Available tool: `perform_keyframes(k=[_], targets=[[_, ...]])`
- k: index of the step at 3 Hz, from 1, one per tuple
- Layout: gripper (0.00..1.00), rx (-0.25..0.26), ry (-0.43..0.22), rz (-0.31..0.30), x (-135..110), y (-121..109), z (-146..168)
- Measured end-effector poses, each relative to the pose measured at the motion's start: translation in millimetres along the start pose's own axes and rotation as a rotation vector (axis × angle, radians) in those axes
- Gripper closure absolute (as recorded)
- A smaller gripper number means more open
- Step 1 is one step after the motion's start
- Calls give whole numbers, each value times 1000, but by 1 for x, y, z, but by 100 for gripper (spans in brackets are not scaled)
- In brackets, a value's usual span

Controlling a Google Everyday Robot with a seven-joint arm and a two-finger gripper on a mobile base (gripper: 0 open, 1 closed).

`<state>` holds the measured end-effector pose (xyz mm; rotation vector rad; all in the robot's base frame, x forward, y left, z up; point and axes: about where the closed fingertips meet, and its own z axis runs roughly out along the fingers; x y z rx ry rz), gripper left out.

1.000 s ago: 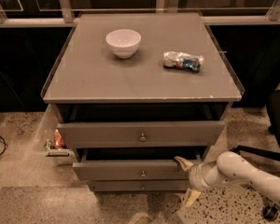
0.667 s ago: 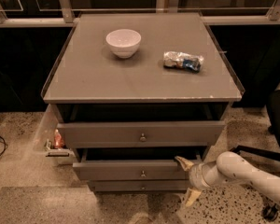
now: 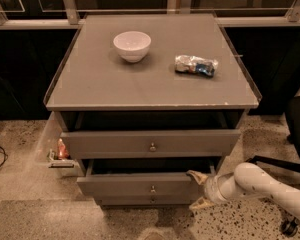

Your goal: Open middle drawer

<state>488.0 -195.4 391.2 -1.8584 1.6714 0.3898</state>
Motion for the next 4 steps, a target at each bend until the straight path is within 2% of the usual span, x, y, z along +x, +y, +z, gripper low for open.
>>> perform_keyframes(k=[1, 2, 4], targets=[[65, 0, 0, 0, -3, -1, -5], [62, 0, 0, 0, -3, -1, -5], [16, -2, 4, 8, -4, -6, 0]])
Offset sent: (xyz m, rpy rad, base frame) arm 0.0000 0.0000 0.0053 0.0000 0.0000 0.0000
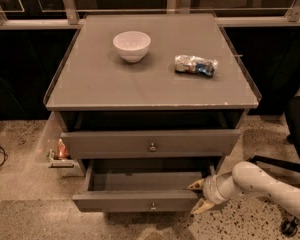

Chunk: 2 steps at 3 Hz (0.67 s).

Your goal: Open middle drawer

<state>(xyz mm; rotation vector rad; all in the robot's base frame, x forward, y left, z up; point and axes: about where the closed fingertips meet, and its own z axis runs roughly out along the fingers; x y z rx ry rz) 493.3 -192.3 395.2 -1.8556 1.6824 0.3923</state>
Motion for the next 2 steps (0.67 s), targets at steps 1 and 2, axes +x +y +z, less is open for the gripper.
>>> perform_keyframes(k=[1, 2], targets=[[0, 0, 0, 0, 0, 0, 0], [19, 0, 0, 0, 0, 0, 0]])
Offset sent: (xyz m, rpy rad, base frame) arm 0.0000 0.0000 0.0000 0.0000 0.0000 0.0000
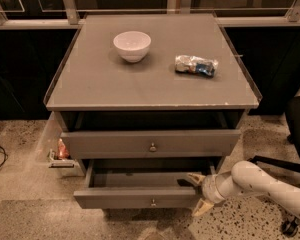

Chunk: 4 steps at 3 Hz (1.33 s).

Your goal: Open middle drawer

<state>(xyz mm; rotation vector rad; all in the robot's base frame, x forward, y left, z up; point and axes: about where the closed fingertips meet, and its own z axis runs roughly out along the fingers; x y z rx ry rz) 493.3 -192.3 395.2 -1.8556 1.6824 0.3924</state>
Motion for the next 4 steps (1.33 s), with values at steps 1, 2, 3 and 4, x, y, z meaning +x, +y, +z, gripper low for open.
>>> perform_keyframes(k=[1, 2, 3, 4], targets=[[42, -3, -9, 0, 2, 7, -3], [65, -15, -21, 5, 5, 17, -3], [88, -22, -27, 6, 6, 32, -10], [100, -22, -27, 4, 5, 33, -10]])
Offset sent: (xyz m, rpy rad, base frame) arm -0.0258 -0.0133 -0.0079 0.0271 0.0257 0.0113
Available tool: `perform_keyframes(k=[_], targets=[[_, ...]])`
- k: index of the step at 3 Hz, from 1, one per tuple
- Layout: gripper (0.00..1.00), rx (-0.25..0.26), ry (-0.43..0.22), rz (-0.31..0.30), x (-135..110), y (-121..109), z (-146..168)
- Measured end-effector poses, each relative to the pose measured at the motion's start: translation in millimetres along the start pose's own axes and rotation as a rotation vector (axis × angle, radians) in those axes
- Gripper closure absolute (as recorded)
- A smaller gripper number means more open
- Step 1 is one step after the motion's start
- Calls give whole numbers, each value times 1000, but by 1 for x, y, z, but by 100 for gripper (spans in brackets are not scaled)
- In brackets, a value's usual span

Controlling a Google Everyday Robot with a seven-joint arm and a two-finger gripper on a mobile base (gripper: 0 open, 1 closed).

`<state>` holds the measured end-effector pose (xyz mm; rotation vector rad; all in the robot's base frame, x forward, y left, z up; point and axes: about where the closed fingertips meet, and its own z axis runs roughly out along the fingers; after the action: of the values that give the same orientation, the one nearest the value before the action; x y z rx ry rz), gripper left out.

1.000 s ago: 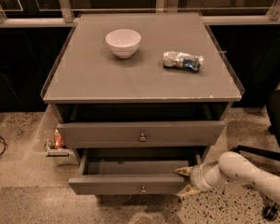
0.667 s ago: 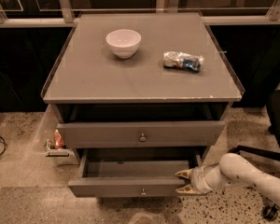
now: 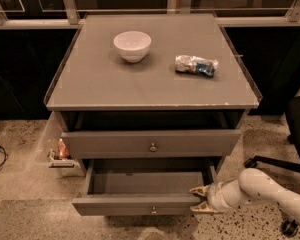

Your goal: Open middle drawer

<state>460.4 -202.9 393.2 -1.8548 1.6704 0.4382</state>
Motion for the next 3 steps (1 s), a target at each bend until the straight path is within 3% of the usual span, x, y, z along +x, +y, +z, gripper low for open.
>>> perform_keyframes(k=[1, 3], targets=[[82, 0, 0, 0, 0, 0, 0], [35, -9, -10, -6, -2, 4, 0]])
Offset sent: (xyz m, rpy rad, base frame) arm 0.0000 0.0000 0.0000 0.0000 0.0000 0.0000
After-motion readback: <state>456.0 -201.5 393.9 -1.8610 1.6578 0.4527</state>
